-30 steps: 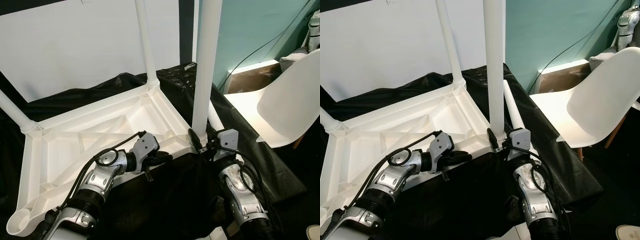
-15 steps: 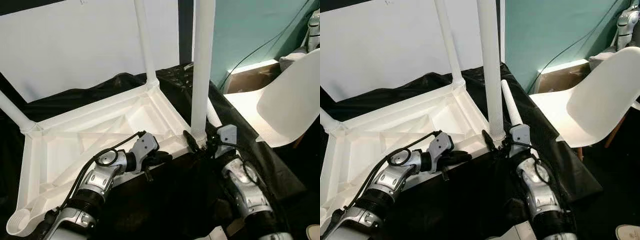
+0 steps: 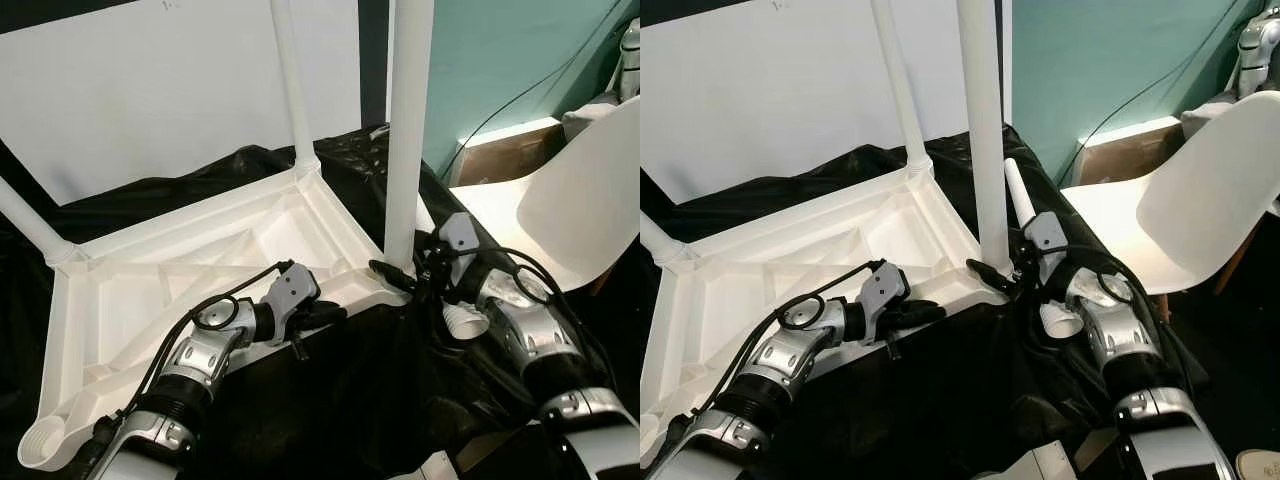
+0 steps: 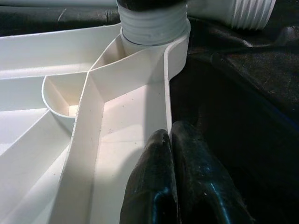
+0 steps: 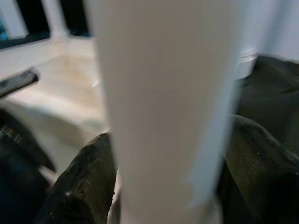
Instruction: Building children table
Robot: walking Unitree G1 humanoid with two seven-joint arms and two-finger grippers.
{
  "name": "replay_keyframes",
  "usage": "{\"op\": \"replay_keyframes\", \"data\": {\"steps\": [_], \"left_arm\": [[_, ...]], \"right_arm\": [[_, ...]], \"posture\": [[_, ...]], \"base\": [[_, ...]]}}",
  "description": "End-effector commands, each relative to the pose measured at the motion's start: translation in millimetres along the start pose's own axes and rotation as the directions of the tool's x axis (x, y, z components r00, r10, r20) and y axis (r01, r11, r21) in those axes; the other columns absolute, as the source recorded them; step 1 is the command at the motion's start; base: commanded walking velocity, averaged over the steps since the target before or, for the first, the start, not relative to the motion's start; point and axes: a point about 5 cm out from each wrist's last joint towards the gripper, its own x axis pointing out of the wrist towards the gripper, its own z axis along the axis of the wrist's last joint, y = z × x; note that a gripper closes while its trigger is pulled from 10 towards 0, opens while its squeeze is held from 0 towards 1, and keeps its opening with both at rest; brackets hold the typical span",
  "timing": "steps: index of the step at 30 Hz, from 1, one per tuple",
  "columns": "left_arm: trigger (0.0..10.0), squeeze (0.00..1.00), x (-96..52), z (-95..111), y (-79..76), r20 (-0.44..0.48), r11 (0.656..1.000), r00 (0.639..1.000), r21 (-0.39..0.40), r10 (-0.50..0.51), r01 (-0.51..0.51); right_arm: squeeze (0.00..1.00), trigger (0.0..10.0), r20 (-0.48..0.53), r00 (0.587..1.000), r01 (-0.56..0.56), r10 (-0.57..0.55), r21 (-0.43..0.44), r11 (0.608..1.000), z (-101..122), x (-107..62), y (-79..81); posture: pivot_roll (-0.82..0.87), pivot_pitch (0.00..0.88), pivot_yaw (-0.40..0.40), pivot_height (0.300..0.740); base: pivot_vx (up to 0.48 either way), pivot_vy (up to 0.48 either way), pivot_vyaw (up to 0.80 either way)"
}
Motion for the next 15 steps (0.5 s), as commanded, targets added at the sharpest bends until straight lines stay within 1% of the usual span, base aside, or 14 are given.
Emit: {"op": "replay_keyframes", "data": {"steps": [1, 2, 3, 4, 5, 6, 7, 9, 15], "left_arm": [[10.0, 0.0, 8.0, -14.6, -13.7, -0.069, 0.997, 0.995, -0.038, -0.076, 0.074], [10.0, 0.0, 8.0, -14.6, -13.7, -0.069, 0.997, 0.995, -0.038, -0.076, 0.074], [10.0, 0.0, 7.5, -14.7, -13.8, -0.069, 0.997, 0.995, -0.037, -0.076, 0.074], [10.0, 0.0, 6.9, -15.1, -13.7, -0.071, 0.997, 0.995, -0.036, -0.074, 0.072], [10.0, 0.0, 6.9, -15.1, -13.7, -0.071, 0.997, 0.995, -0.036, -0.074, 0.072], [10.0, 0.0, 6.3, -15.4, -13.3, -0.072, 0.997, 0.995, -0.036, -0.071, 0.069], [10.0, 0.0, 6.3, -15.4, -13.3, -0.072, 0.997, 0.995, -0.036, -0.071, 0.069], [10.0, 0.0, 5.5, -15.7, -12.9, -0.071, 0.997, 0.995, -0.037, -0.064, 0.062], [10.0, 0.0, 5.5, -16.1, -13.5, -0.068, 0.998, 0.996, -0.039, -0.061, 0.059]], "right_arm": [[0.0, 10.0, -0.032, 0.996, -0.081, 0.081, -0.026, 0.996, 0.4, 4.0, 0.9], [0.0, 10.0, -0.032, 0.996, -0.081, 0.081, -0.026, 0.996, 0.4, 4.0, 0.9], [0.0, 10.0, -0.047, 0.993, -0.108, 0.107, -0.03, 0.994, -0.1, 4.3, 0.6], [0.0, 7.7, -0.065, 0.99, -0.131, 0.129, -0.036, 0.991, -0.6, 3.8, -0.9], [0.0, 7.7, -0.065, 0.99, -0.131, 0.129, -0.036, 0.991, -0.6, 3.8, -0.9], [0.0, 0.0, -0.077, 0.984, -0.165, 0.162, -0.035, 0.986, -0.3, 2.8, -3.2], [0.0, 0.0, -0.077, 0.984, -0.165, 0.162, -0.035, 0.986, -0.3, 2.8, -3.2], [0.0, 0.0, -0.096, 0.971, -0.225, 0.221, -0.035, 0.974, 1.3, 0.9, -7.6], [0.0, 0.0, -0.114, 0.961, -0.259, 0.254, -0.035, 0.965, 1.8, -1.1, -11.9]], "posture": [[-0.09, 0.0, 0.116, 0.74], [-0.09, 0.0, 0.116, 0.74], [-0.09, 0.0, 0.116, 0.74], [-0.08, 0.0, 0.115, 0.74], [-0.08, 0.0, 0.115, 0.74], [-0.07, 0.0, 0.111, 0.74], [-0.07, 0.0, 0.111, 0.74], [-0.07, 0.0, 0.107, 0.74], [-0.07, 0.0, 0.105, 0.74]], "base": [[0.0, 0.0, 0.0], [0.0, 0.0, 0.0], [0.0, 0.0, 0.0], [0.0, 0.0, 0.0], [0.0, 0.0, 0.0], [0.0, 0.0, 0.0], [0.0, 0.0, 0.0], [0.0, 0.0, 0.0], [0.0, 0.0, 0.0]]}}
